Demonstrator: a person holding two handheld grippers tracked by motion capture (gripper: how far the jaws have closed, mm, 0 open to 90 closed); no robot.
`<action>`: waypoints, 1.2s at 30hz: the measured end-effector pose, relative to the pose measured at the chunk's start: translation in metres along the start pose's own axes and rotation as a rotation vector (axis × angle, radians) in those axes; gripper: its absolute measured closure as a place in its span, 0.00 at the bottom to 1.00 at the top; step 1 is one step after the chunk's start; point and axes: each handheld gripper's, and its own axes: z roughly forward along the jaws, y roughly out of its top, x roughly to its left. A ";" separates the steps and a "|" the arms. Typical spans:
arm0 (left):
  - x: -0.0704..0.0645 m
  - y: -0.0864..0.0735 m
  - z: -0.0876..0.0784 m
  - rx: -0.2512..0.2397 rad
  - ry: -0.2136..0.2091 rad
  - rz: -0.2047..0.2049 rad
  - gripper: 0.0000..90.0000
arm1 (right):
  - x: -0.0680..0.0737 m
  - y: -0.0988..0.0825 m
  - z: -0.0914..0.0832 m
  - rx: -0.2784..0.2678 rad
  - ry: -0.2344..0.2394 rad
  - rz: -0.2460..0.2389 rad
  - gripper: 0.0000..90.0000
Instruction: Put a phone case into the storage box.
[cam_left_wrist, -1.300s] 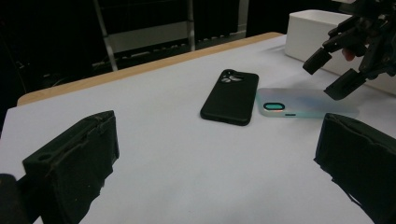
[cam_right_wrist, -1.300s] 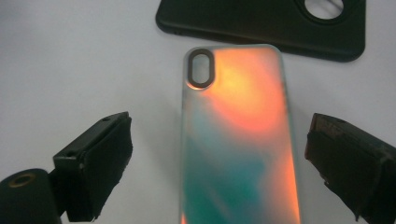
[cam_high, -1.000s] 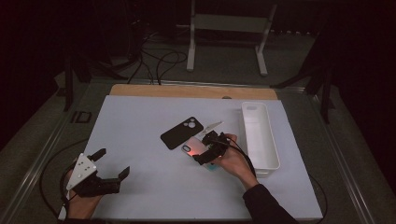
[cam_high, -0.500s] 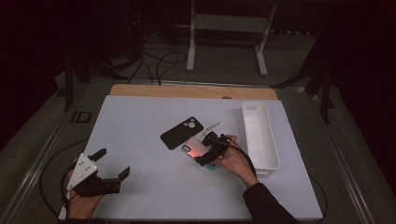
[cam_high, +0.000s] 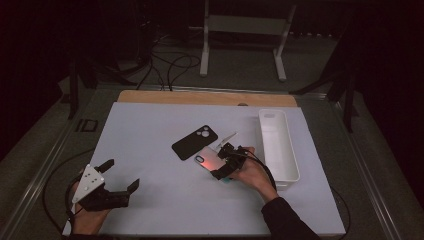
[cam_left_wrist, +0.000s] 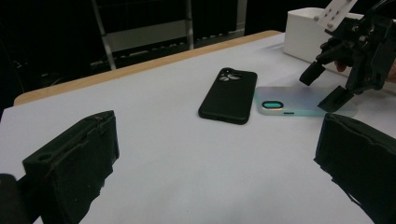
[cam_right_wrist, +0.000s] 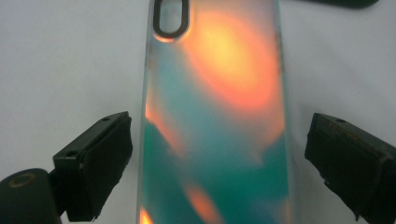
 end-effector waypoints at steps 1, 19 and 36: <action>0.000 0.000 0.000 0.000 0.000 0.000 0.00 | 0.001 -0.001 0.002 0.007 -0.005 -0.001 0.08; 0.000 0.000 0.000 0.001 -0.001 -0.001 0.00 | 0.001 -0.003 0.006 0.051 -0.018 -0.014 0.09; 0.000 0.000 0.000 0.006 0.001 0.003 0.00 | 0.006 -0.003 0.002 0.060 -0.031 -0.026 0.19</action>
